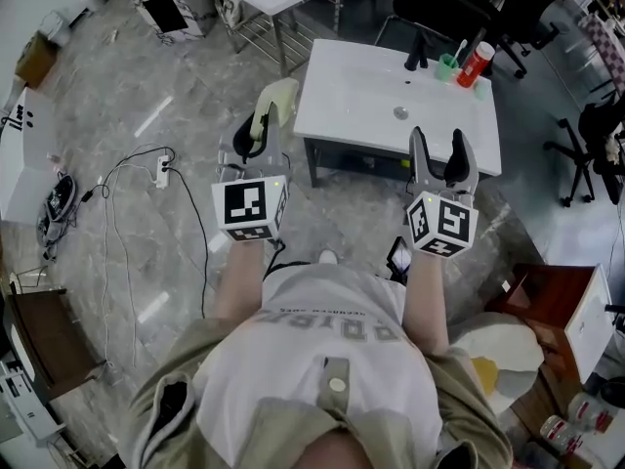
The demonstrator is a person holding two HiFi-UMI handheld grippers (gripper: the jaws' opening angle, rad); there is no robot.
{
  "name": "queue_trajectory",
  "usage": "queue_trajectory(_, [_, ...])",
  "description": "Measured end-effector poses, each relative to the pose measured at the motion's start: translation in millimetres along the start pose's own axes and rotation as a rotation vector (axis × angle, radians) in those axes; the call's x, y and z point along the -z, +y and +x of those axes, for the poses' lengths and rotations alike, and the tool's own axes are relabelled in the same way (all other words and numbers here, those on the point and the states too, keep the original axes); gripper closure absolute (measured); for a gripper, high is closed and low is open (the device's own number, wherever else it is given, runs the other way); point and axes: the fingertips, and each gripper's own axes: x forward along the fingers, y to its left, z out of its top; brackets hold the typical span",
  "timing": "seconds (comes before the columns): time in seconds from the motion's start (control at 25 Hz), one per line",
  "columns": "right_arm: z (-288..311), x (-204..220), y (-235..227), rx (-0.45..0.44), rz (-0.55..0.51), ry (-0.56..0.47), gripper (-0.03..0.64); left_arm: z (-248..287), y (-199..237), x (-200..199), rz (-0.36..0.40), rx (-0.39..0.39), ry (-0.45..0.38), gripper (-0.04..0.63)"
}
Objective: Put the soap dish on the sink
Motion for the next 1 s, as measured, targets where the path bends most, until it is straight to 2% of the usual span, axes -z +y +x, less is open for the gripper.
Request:
queue_trajectory(0.16, [14.3, 7.5, -7.8, -0.017, 0.009, 0.016, 0.319, 11.9, -3.7, 1.9, -0.003, -0.016, 0.006, 0.576])
queue_trajectory(0.6, [40.9, 42.5, -13.5, -0.028, 0.038, 0.117, 0.319, 40.1, -2.5, 28.7, 0.001, -0.013, 0.092, 0.576])
queue_trajectory(1.0, [69.7, 52.1, -26.8, 0.003, 0.046, 0.12, 0.321, 81.6, -4.4, 44.2, -0.017, 0.015, 0.094, 0.576])
